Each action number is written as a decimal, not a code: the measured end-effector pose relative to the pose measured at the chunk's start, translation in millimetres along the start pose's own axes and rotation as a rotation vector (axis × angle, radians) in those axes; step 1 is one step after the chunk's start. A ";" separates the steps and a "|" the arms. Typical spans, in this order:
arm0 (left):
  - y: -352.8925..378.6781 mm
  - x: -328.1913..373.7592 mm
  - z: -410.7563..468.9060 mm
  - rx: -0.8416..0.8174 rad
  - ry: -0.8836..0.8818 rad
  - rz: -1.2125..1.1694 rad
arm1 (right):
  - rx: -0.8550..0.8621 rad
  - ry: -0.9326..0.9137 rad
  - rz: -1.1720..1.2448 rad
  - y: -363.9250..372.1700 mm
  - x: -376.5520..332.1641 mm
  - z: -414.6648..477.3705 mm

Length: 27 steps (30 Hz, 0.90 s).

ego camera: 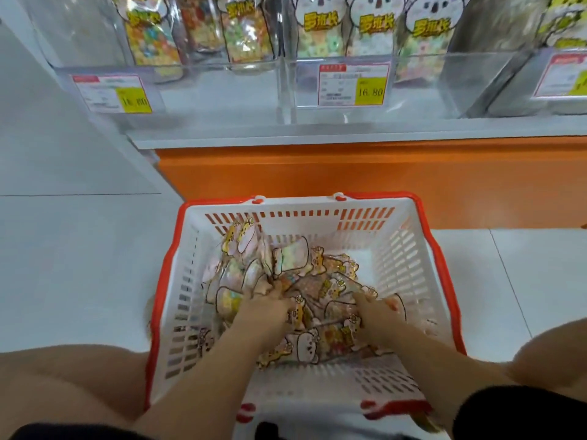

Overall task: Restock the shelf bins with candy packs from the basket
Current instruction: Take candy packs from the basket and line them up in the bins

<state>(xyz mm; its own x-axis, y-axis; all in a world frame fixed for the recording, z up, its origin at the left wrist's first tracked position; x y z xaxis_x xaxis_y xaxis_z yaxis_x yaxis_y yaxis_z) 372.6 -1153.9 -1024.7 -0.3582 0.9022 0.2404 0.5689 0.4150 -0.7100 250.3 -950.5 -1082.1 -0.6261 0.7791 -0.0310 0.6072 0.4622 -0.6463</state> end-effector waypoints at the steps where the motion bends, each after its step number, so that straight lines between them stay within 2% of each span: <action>1: -1.5 1.4 -0.9 0.014 0.004 -0.005 | -0.006 -0.002 0.018 4.6 -0.2 2.2; 7: -3.0 -0.7 -2.2 0.023 -0.022 -0.071 | -0.055 0.040 -0.331 12.8 -4.4 7.7; 11: -5.9 1.1 -3.3 0.033 -0.025 -0.098 | -0.127 0.005 -0.217 22.1 -9.1 7.9; 14: -6.8 0.6 -3.1 0.037 -0.028 -0.116 | -0.105 -0.065 -0.222 9.9 -7.2 7.1; 19: -13.5 5.0 -1.1 0.058 -0.020 -0.199 | -0.002 -0.127 -0.165 -51.5 -1.7 -8.0; 24: -56.7 29.5 -11.9 0.223 0.129 -0.401 | 0.146 -0.242 -0.117 -143.6 -2.6 -51.5; 27: -104.4 55.1 -31.8 0.320 0.223 -0.336 | 0.197 -0.339 -0.110 -193.0 -16.3 -90.8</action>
<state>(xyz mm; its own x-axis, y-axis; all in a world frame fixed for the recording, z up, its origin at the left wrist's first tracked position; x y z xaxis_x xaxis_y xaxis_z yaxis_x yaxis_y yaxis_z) 317.1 -1143.8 -916.3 -0.2959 0.7431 0.6002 0.1817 0.6607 -0.7283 187.7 -1013.9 -887.6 -0.8282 0.5301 -0.1820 0.4426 0.4193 -0.7927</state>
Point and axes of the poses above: each hand's wrist, its own z-axis towards the middle knuckle, its own y-axis out of the palm, x = y × z, the point moved 3 cm from there along z, towards the middle knuckle, and after that the axes turned 8 degrees about -z, right-handed, at the moved point
